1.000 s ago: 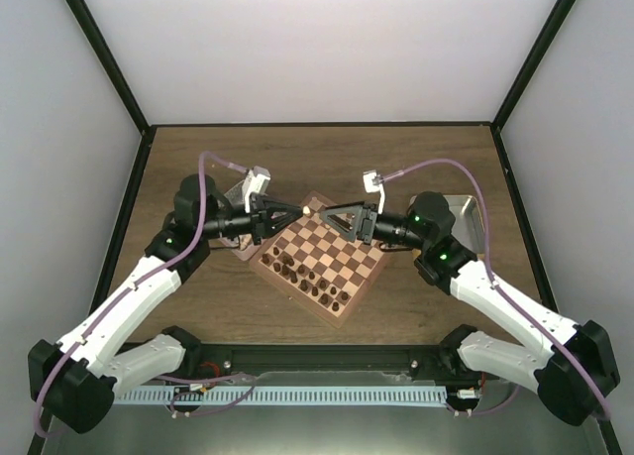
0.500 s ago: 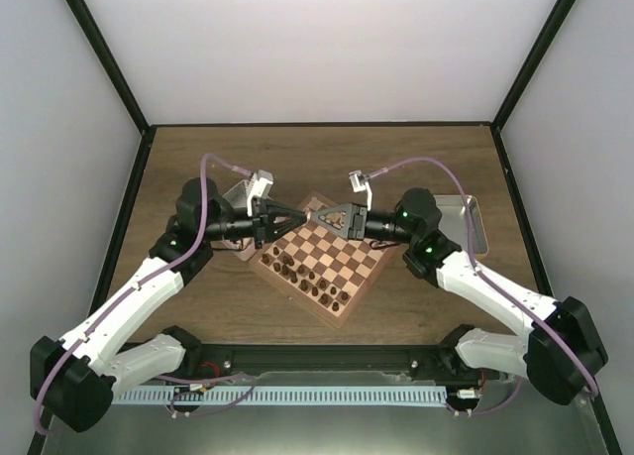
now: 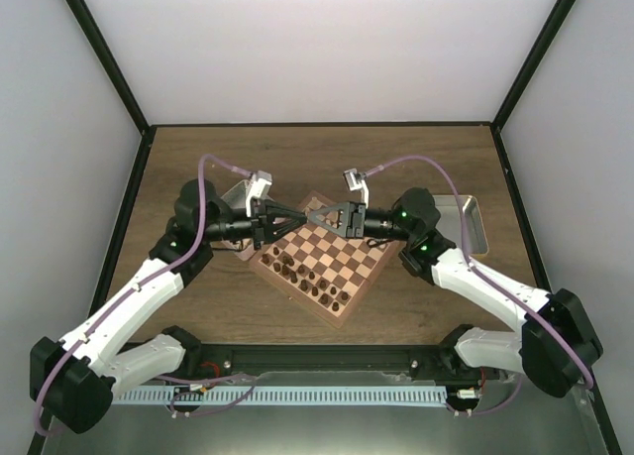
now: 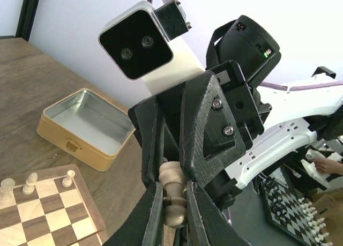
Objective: Set up the chess pieces on the board
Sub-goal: Place the chess piece on the chessboard.
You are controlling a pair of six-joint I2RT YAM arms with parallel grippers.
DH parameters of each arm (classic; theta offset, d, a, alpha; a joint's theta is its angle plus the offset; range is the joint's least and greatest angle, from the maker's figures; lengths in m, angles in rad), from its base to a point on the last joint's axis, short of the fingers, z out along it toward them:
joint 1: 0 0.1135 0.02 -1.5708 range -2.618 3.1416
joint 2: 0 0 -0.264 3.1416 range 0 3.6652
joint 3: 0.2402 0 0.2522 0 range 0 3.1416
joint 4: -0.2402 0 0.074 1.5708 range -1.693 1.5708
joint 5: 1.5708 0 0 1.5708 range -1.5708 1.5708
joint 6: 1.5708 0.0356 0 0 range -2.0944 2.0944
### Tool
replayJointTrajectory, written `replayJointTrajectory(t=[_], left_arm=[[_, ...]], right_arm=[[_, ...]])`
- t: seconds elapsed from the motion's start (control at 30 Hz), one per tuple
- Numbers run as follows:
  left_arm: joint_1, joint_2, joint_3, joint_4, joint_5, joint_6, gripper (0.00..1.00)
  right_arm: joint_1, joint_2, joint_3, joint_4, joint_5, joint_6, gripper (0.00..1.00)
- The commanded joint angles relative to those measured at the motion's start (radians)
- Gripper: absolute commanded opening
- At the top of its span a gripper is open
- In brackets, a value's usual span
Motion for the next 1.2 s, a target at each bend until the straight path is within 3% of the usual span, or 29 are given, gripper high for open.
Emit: replayJointTrajectory(t=[0.0,0.07,0.13,0.3,0.6,0.7,0.8,1.03,1.17], left_arm=[[-0.004,-0.028,-0.008,0.076,0.031,-0.052,0.2],[-0.004,-0.04,-0.016,0.132,0.013,-0.13,0.37],[-0.004,-0.057,-0.026,0.182,-0.032,-0.235,0.49],[-0.004,-0.091,-0.037,0.212,-0.15,-0.442,0.52],[-0.004,-0.063,-0.032,0.228,-0.248,-0.637,0.54],[-0.006,-0.044,-0.051,0.314,-0.238,-0.725,0.53],[-0.008,-0.026,-0.059,0.349,-0.239,-0.78,0.44],[-0.008,-0.017,-0.069,0.341,-0.247,-0.8,0.34],[-0.006,-0.015,-0.069,0.342,-0.261,-0.802,0.23]], right_arm=[[0.009,-0.003,0.017,0.091,0.014,0.049,0.13],[0.011,-0.017,-0.007,0.133,0.067,0.075,0.1],[0.012,-0.034,-0.021,0.165,0.13,0.103,0.1],[0.018,-0.037,0.014,0.171,0.214,0.079,0.1],[0.031,0.003,0.056,0.166,0.23,0.022,0.1],[0.036,0.013,0.065,0.164,0.242,-0.001,0.1],[0.044,0.028,0.07,0.167,0.258,-0.043,0.1],[0.06,0.04,0.067,0.161,0.302,-0.152,0.1],[0.062,0.037,0.063,0.153,0.309,-0.174,0.1]])
